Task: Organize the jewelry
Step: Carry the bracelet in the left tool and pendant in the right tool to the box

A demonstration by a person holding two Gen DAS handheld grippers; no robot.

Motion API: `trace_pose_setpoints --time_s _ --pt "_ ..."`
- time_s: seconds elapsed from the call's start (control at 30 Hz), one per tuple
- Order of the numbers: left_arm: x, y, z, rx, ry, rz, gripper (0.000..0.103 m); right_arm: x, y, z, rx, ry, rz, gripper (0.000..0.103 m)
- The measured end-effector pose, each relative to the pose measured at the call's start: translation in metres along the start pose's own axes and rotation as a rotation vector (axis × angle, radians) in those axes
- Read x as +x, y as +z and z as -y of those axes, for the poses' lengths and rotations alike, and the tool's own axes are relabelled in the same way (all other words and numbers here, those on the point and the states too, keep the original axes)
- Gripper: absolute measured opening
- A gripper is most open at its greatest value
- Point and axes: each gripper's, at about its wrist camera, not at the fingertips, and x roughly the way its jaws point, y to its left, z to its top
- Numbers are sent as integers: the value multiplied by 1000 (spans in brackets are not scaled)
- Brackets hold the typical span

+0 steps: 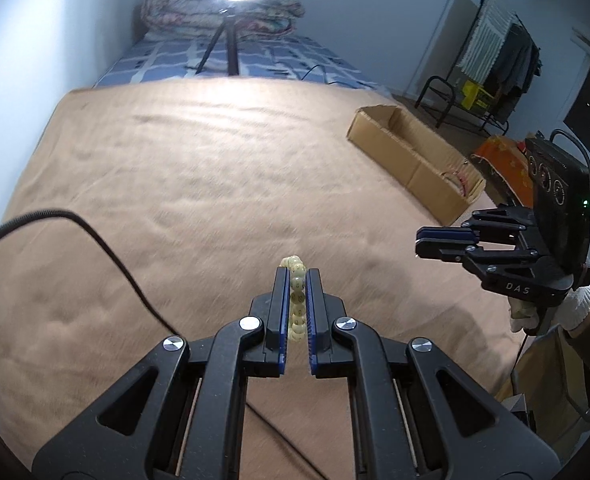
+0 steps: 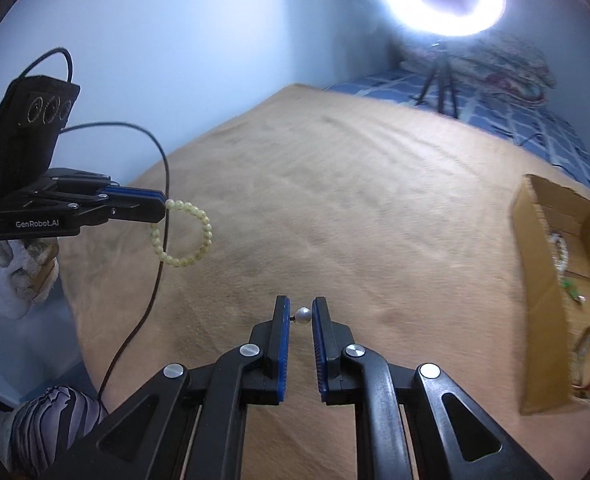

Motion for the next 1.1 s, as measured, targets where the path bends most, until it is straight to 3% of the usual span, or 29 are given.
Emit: trace_pose_setpoints --time_s 0.67,1.1 --pt "68 103 100 133 -137 64 5 -95 -18 113 151 -207 114 9" --pt "141 167 180 212 -198 64 5 -116 -27 176 236 -314 132 9"
